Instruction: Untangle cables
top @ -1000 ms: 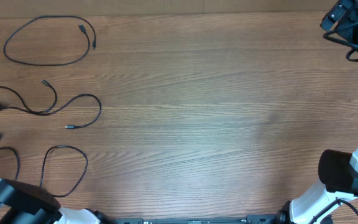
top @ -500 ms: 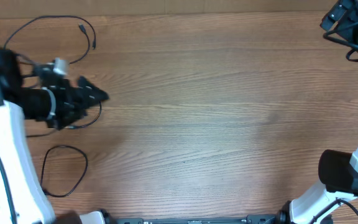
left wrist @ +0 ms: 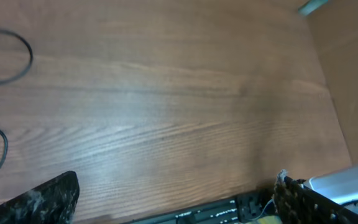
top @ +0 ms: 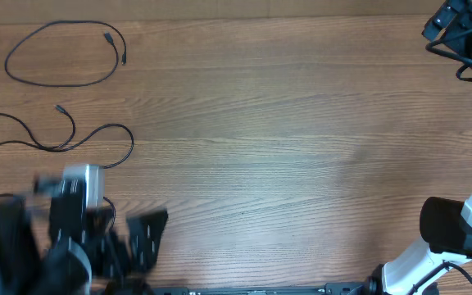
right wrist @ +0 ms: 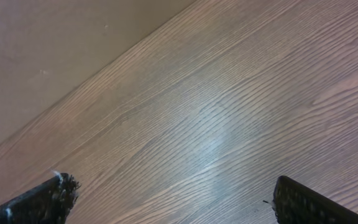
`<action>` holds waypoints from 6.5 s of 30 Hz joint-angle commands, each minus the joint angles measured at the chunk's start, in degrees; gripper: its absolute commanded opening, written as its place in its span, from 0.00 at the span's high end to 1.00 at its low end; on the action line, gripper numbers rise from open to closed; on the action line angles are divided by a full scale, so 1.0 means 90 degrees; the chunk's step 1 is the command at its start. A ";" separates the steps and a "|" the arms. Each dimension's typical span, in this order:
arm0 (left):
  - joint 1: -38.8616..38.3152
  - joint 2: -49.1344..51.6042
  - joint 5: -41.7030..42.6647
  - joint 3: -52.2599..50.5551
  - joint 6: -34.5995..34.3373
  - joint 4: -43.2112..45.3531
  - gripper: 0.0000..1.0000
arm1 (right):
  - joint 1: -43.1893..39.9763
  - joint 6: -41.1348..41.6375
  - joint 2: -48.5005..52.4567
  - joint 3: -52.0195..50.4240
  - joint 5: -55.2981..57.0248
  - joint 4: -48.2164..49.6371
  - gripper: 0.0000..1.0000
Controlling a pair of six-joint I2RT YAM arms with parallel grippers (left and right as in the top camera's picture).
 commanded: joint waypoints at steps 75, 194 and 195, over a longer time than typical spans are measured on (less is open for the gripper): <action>-0.0811 -0.5510 -0.1185 -1.0559 0.0576 1.2072 0.01 | -0.0012 -0.0027 -0.0063 -0.0017 -0.0015 0.0015 0.00; -0.0588 -0.5508 -0.3509 -1.0865 0.1110 1.0270 0.00 | 0.0000 -0.0032 -0.4007 -0.0029 0.0070 0.0015 0.00; -0.0588 -0.5508 -0.3509 -1.0865 0.1110 1.0270 0.00 | 0.0000 -0.0034 -0.4114 -0.0053 0.0197 0.0058 0.00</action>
